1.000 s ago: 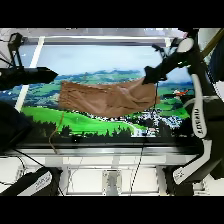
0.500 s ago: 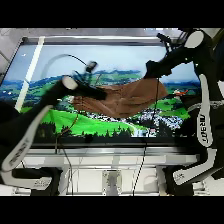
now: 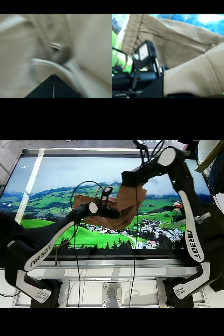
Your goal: Fold the clothes and pants, and hang the long-sleeved shirts on hangers.
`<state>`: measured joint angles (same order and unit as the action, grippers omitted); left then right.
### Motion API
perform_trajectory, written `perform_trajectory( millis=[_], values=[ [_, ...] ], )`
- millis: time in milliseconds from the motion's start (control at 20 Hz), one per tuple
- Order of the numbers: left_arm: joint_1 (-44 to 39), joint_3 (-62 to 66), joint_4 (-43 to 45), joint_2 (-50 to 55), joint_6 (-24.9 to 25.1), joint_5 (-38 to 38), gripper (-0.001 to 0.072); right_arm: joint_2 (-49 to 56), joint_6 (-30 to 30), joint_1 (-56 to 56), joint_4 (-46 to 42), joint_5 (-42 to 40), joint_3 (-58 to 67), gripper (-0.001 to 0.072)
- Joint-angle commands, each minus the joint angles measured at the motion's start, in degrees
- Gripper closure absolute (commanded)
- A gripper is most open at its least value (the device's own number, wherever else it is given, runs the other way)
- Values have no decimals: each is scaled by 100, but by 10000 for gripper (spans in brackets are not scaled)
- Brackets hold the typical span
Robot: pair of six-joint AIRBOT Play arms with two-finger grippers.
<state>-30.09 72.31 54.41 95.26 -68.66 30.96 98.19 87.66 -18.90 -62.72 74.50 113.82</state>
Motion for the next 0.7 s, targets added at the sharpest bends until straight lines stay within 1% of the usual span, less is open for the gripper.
perform_trajectory(
  millis=[0,50,150,250,400,600,650],
  values=[
    [761,4,918,-590,-57,767,680,186,4,-313,20,-466,2,699],
    [1141,4,1174,-876,-57,1228,681,229,28,-382,37,-601,2,699],
    [1867,4,1423,-1412,-31,2166,680,382,70,-529,151,-798,26,699],
    [2538,2,1456,-1891,-31,2800,681,599,190,-713,315,-1086,28,699],
    [3270,2,1458,-2461,-31,2957,681,1019,144,-1182,857,-1943,37,699],
    [3652,-2,1458,-2802,-33,3060,680,1513,98,-1991,942,-3077,103,698],
    [3657,-2,1456,-2809,-33,3121,680,1587,35,-2175,942,-3493,107,650]
  ],
)
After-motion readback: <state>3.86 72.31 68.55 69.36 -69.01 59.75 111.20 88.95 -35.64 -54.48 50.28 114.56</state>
